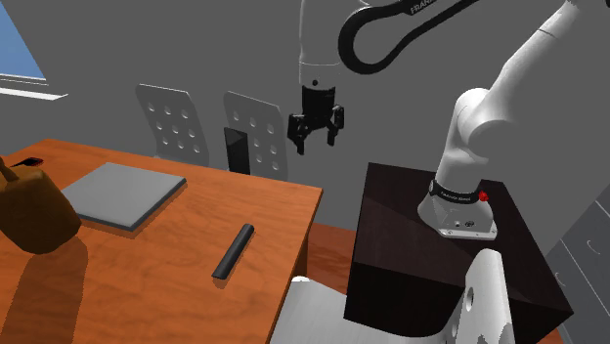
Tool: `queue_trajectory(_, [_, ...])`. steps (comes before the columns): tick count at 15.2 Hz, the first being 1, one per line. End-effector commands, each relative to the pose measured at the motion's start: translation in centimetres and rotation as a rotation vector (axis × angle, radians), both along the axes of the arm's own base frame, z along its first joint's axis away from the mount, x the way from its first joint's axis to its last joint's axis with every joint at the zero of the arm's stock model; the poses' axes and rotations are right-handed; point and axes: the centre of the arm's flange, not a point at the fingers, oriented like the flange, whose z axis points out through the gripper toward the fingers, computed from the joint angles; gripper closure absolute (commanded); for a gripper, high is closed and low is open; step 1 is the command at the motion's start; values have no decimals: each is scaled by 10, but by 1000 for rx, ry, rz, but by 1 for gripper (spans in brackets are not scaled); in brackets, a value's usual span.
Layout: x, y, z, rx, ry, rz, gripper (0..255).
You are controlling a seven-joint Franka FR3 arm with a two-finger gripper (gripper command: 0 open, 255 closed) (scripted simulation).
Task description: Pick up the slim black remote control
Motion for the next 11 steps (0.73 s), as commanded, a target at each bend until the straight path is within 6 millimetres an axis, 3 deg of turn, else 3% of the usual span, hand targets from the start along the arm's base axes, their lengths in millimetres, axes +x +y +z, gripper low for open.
queue_trajectory(1, [10, 12, -18, 16, 5, -65, 0])
queue_trajectory(11, [74, 72, -111, 87, 35, -364, 0])
